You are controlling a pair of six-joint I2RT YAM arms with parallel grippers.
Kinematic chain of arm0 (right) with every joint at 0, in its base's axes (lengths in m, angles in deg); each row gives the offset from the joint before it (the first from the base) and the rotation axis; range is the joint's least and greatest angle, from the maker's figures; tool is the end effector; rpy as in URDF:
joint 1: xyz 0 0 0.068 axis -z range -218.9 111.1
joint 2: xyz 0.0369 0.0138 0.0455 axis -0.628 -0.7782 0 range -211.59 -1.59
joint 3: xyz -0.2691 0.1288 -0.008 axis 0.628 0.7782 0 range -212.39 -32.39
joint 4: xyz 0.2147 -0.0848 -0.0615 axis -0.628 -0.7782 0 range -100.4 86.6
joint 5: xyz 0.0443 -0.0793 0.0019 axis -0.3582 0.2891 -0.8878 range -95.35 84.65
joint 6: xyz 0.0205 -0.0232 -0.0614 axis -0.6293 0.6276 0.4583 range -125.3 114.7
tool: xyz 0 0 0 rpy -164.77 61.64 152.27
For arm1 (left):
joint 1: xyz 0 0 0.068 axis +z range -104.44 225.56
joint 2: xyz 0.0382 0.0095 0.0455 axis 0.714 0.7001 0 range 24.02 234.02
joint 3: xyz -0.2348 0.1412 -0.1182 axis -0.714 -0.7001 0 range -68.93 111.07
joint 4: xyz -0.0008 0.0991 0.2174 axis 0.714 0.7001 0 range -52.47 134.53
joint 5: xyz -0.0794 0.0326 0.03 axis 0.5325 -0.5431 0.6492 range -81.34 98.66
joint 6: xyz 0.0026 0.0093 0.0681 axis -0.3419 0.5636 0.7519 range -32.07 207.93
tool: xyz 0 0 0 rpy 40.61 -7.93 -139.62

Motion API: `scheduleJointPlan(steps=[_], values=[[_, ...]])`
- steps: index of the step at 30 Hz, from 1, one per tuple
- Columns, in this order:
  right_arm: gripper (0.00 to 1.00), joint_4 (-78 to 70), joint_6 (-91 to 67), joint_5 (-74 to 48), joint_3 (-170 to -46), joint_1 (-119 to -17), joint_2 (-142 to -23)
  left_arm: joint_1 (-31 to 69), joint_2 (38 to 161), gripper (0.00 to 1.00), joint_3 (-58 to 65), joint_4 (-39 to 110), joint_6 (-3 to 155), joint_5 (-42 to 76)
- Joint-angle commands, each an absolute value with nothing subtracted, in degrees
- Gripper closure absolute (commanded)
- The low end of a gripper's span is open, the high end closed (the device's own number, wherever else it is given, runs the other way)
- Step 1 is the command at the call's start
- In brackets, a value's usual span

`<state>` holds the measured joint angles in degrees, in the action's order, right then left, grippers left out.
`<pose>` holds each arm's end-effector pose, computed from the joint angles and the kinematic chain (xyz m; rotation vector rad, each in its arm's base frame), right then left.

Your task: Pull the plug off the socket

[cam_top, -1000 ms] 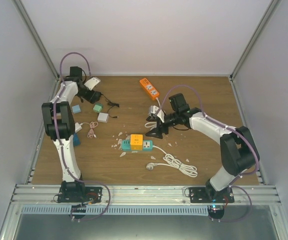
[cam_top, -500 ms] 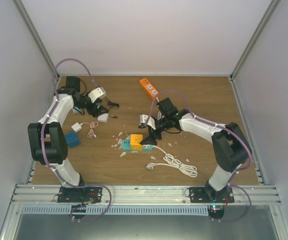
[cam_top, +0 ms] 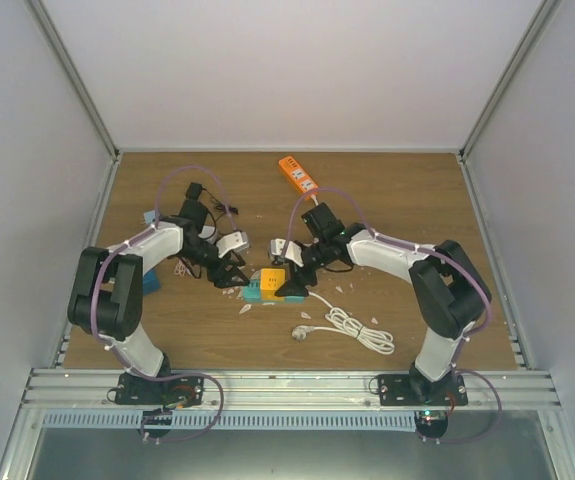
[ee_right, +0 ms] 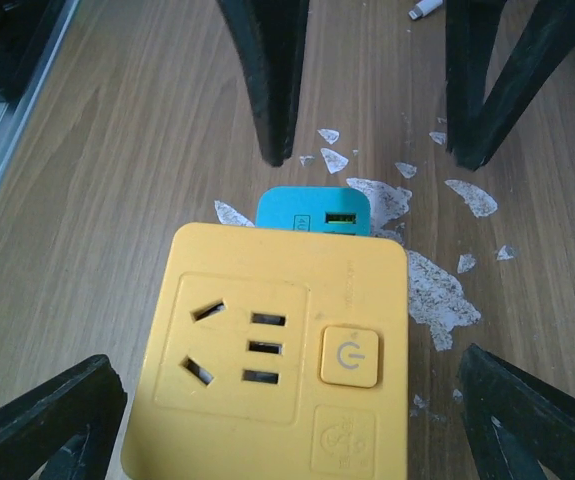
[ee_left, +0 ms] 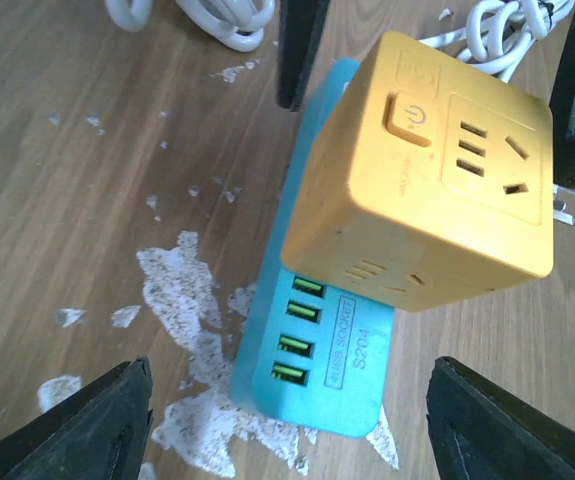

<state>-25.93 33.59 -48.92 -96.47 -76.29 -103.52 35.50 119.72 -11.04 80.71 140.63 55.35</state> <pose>0.2530 0.2417 0.2103 -1.7198 1.7702 0.9724 0.2662 -0.0882 0.2038 1.3986 2.1264 -0.9500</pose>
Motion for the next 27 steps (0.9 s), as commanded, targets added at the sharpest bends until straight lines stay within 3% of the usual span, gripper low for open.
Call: scheduleJointPlan(steps=[1, 11, 22, 27], values=[[0.08, -24.0, 32.7, -48.7, -97.0, -77.2, -105.0, 33.7, 120.3, 0.25, -12.5, 74.5, 137.5, 55.3], [0.19, -21.7, 31.3, -47.4, -96.6, -78.8, -105.8, 29.9, 124.2, 0.27, -13.7, 70.3, 133.0, 51.2], [0.56, -21.8, 31.0, -48.4, -96.5, -79.0, -105.1, 28.9, 127.7, 0.35, -14.5, 69.9, 132.4, 47.5], [0.64, -20.4, 30.2, -49.4, -96.3, -79.0, -103.0, 28.7, 128.5, 0.39, -15.0, 69.3, 132.5, 43.7]])
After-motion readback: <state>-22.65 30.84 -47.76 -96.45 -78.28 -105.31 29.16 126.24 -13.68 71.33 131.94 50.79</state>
